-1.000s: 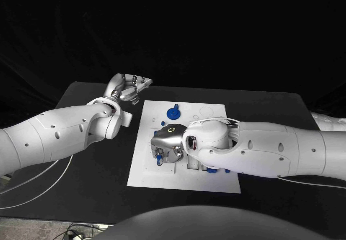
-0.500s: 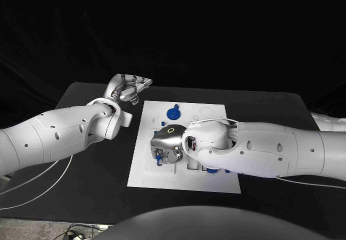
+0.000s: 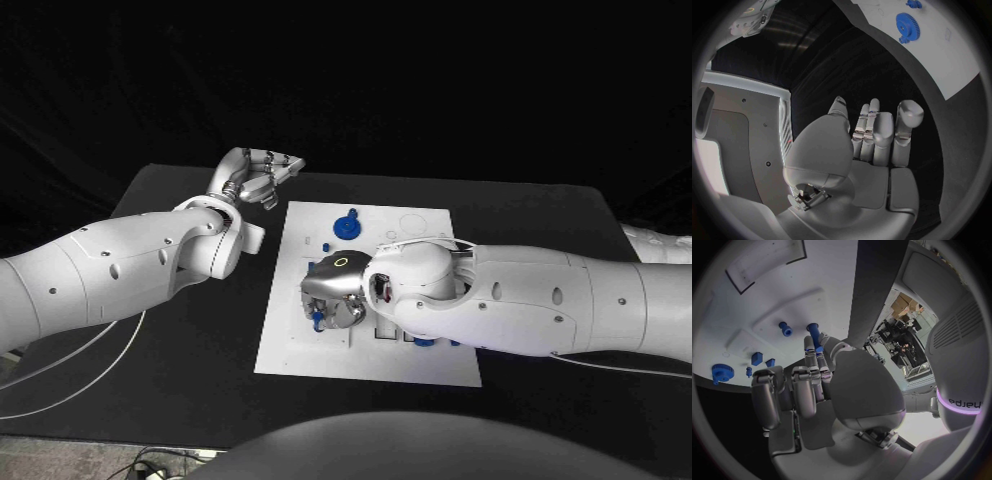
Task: Assemble the parts on the task board
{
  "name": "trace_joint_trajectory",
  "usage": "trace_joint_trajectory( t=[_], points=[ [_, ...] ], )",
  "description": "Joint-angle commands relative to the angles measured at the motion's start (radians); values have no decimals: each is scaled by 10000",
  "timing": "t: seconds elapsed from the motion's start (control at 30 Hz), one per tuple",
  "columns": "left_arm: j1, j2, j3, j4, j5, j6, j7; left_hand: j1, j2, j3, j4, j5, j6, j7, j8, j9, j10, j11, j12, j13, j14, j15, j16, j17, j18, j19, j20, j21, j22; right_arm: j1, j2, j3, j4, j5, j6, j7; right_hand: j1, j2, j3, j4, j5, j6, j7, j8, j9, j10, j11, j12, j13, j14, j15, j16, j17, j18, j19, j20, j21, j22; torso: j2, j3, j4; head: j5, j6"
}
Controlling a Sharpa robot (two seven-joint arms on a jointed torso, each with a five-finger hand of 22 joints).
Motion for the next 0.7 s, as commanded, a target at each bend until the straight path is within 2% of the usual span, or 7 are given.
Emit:
trace_joint_trajectory(
  t=[0.03, 0.17, 0.27, 0.4, 0.57, 0.7],
  points=[
    [8, 7, 6, 25, -39, 125, 85, 39, 94, -35, 0, 37, -75, -7, 2, -3, -70, 31, -8, 16, -67, -9, -29, -5, -77, -39, -14, -20, 413, -14, 17, -2, -5, 2, 246, -31, 23, -5, 43, 14, 3, -20, -10, 37, 16, -64, 21, -23, -13, 1043, 42, 41, 2629, -67, 1047, 53, 45, 2634, -2, 1, 0, -16, 0],
    [8, 6, 6, 28, -39, 128, 83, 39, 94, -35, 0, 37, -75, -7, 2, -3, -70, 31, -8, 16, -67, -9, -29, -5, -77, -39, -14, -20, 413, -16, 25, -2, -8, 15, 289, -54, 1, -49, 34, 20, -12, -96, -18, -23, -4, -161, 23, -25, -14, 1043, 46, 41, 2629, -67, 1047, 62, 45, 2634, 0, 2, 0, -25, 0],
    [8, 6, 6, 27, -39, 130, 82, 39, 94, -35, 0, 37, -75, -7, 2, -3, -70, 31, -8, 16, -67, -9, -29, -5, -77, -39, -14, -20, 413, -17, 29, -2, -9, 22, 336, -118, -64, -162, -1, 38, -33, -286, -28, -132, -53, -398, 36, -33, -18, 1043, 51, 41, 2629, -67, 1047, 69, 45, 2634, -6, 0, 1, -28, 0],
    [8, 2, 6, 29, -39, 130, 80, 39, 94, -35, 0, 37, -75, -7, 2, -3, -70, 31, -8, 16, -67, -9, -29, -5, -77, -39, -14, -20, 413, -18, 22, -3, -13, 25, 367, -174, -180, -395, -82, 56, -111, -1087, 42, -180, -210, -1278, 178, -19, -10, 1043, 153, 41, 2629, -67, 1047, 131, 45, 2634, -3, 1, 1, -24, 0],
    [8, -4, 6, 27, -39, 129, 80, 39, 94, -35, 0, 37, -75, -7, 2, -3, -70, 31, -8, 16, -67, -9, -29, -5, -77, -39, -14, -20, 413, -21, 16, -5, -14, 27, 323, -187, -322, -495, -316, 64, -203, -1515, 146, -167, -213, -1845, 289, 1, 4, 1043, 238, 41, 2629, -67, 1047, 228, 45, 2634, -7, 1, 0, -9, 0],
    [8, -5, 6, 27, -39, 130, 80, 39, 94, -35, 0, 37, -75, -7, 2, -3, -70, 31, -8, 16, -67, -9, -29, -5, -77, -39, -14, -20, 413, -21, 12, -6, 4, 29, 225, -190, -442, -523, -535, 73, -279, -1698, 265, -159, -204, -1968, 410, 33, 18, 1043, 368, 41, 2629, -67, 1047, 332, 45, 2634, 3, 2, 10, -16, 0]
  ],
)
